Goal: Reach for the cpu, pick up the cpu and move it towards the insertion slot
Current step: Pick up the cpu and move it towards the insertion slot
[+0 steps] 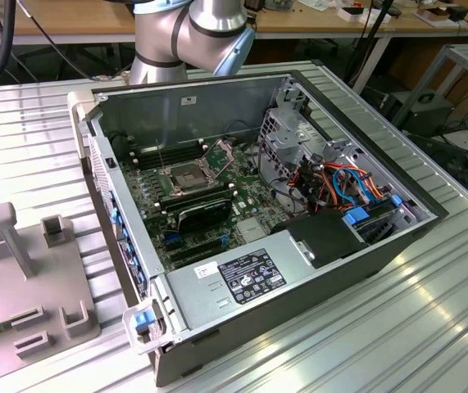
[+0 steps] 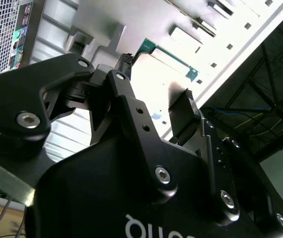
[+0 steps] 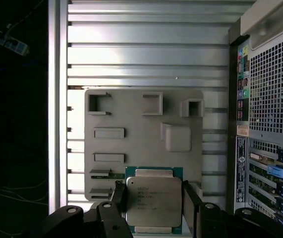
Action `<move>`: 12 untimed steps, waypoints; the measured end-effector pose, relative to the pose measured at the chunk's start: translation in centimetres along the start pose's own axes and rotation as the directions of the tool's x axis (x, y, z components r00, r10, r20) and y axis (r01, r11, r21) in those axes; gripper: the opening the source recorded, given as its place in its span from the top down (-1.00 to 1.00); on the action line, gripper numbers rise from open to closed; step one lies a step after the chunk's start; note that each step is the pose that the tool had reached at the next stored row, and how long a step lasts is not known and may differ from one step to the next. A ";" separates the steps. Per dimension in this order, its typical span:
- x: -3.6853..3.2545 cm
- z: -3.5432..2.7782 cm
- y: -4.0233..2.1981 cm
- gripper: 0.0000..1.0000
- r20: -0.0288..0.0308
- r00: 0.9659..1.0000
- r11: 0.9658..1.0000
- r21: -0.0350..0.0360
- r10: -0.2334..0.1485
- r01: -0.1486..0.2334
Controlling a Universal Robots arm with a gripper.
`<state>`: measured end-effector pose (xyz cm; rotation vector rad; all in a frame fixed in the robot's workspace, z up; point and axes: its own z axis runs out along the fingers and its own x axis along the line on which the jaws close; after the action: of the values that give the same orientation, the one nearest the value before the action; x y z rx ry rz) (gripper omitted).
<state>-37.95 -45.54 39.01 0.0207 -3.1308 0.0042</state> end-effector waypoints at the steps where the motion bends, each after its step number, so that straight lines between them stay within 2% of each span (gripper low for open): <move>1: -0.05 0.00 0.00 -0.09 0.000 1.000 1.000 0.000 0.000 0.000; 12: -0.71 -0.01 -0.01 -0.09 0.000 1.000 1.000 0.000 0.000 0.000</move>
<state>-37.24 -45.55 39.01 0.0208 -3.1308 0.0042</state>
